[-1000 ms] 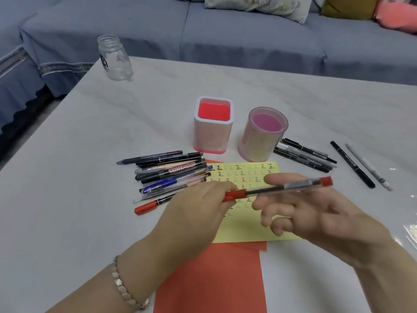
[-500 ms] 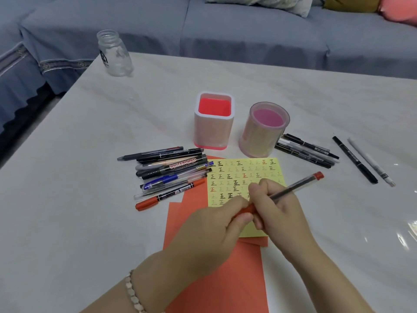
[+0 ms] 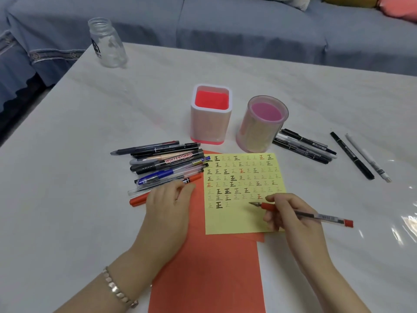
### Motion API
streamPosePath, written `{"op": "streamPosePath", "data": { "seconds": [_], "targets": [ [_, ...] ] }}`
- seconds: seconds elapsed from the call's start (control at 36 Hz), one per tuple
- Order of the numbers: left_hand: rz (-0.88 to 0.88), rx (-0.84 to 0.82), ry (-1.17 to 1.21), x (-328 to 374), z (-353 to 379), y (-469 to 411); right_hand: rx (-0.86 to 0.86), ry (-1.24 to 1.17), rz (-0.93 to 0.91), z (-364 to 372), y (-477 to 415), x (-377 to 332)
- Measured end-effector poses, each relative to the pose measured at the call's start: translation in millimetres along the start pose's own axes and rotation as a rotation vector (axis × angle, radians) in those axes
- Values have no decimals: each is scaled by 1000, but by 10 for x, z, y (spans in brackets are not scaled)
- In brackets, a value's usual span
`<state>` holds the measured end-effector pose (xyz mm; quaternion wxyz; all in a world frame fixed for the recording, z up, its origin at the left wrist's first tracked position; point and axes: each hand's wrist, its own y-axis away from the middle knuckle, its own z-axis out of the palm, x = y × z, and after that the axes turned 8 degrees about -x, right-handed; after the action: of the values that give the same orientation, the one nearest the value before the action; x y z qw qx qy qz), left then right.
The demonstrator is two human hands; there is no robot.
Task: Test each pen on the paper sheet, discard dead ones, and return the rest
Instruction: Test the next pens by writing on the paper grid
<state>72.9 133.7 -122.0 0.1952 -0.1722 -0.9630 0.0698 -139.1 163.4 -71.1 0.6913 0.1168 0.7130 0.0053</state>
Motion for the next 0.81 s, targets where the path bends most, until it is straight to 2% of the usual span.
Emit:
{"op": "streamPosePath", "data": {
  "seconds": [0.08,0.17,0.36,0.58,0.81],
  "targets": [
    [108,-38,86,144,13,-47,-3,-18,-17,-4,-12,18],
    [177,-164,125,271,72,-84,13,-28,-25,16,-65,27],
    [160,-301,-45,289,222,-165,45,76,-63,102,-217,60],
    [133,-268,-45,288,263,-162,260,106,-95,298,-368,193],
    [118,-216,-8,289,287,-158,301,203,-107,472,-413,359]
  ]
}}
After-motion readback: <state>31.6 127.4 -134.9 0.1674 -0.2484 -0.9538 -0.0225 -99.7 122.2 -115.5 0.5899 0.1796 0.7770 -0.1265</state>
